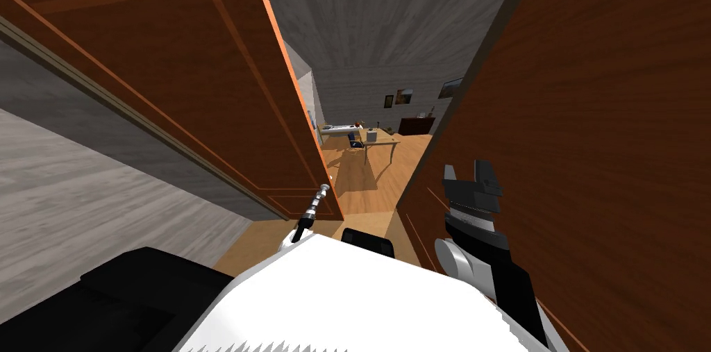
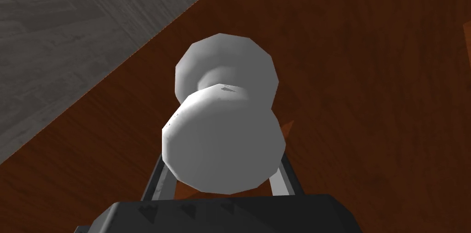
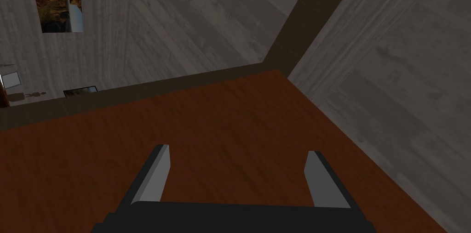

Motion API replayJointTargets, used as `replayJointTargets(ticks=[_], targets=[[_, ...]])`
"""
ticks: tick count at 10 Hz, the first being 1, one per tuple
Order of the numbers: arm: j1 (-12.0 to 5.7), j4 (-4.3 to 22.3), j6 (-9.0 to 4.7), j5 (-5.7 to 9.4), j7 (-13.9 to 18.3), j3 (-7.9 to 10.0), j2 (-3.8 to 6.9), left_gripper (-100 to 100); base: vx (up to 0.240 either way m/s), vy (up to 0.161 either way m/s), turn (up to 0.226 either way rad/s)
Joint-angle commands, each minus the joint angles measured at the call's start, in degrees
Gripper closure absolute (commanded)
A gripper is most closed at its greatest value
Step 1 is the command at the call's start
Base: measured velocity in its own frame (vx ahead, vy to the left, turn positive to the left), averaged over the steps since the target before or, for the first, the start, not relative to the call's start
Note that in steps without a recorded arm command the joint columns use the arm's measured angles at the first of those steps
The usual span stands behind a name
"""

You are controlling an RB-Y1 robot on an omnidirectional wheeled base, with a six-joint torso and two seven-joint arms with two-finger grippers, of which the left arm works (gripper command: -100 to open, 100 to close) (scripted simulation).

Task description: Pull the door open

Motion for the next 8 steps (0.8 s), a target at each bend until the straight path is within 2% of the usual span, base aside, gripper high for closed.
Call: replayJointTargets(ticks=[1, 3, 4, 5, 6, 8], targets=[[-0.3, 0.4, -0.28, 0.51, 1.7, -0.51, -0.23, 100, -0.047, 0.015, -0.042], [-0.55, 0.3, -0.02, 2.93, 5.4, -1.34, -0.11, 100, -0.071, 0.026, -0.11], [-0.55, 0.3, -0.02, 2.93, 6.5, -1.34, -0.11, 100, -0.06, 0.031, -0.05], [-0.69, 0.3, 0.12, 4.2, 8.4, -1.78, -0.05, 100, -0.049, 0.022, -0.073], [-0.69, 0.3, 0.12, 4.2, 8.9, -1.78, -0.05, 100, -0.042, 0.014, -0.051], [-0.95, 0.3, 0.39, 6.75, 12.6, -2.66, 0.08, 100, -0.068, 0.022, -0.107]])
